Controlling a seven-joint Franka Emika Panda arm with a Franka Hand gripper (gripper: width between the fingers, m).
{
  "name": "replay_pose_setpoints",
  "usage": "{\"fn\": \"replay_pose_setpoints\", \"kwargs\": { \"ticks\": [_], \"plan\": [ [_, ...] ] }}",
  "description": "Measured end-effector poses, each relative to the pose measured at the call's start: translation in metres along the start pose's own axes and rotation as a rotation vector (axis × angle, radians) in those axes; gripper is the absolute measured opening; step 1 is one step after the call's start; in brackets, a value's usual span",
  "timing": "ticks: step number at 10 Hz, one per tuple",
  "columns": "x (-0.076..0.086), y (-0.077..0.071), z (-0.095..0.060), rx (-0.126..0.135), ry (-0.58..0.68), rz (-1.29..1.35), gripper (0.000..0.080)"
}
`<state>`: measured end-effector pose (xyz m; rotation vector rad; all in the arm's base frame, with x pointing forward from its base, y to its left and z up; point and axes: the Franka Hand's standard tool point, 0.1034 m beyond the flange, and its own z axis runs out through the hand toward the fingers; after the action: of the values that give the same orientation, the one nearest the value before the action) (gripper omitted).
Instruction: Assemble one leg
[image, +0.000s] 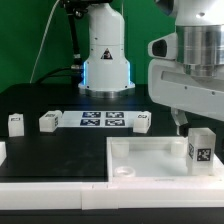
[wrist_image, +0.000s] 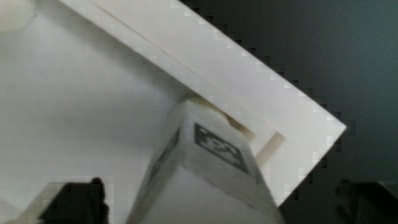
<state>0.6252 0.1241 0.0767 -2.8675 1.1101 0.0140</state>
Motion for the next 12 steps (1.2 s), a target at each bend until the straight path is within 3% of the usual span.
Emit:
{"fn": "replay_pose_setpoints", "kwargs": {
  "ticks": [7, 8, 10, 12],
  "plan": [
    [0.0066, 0.0042, -0.0004, -0.008, 0.012, -0.732, 0.0648],
    [0.0068, 0.0043, -0.0003, -0.008, 0.012, -0.710, 0.0648],
    [0.0070, 0.0045, -0.0003, -0.008, 0.012, -0.709, 0.0383],
    [0.0072, 0.0046, -0.0004, -0.008, 0.012, -0.690, 0.0383]
  ]
}}
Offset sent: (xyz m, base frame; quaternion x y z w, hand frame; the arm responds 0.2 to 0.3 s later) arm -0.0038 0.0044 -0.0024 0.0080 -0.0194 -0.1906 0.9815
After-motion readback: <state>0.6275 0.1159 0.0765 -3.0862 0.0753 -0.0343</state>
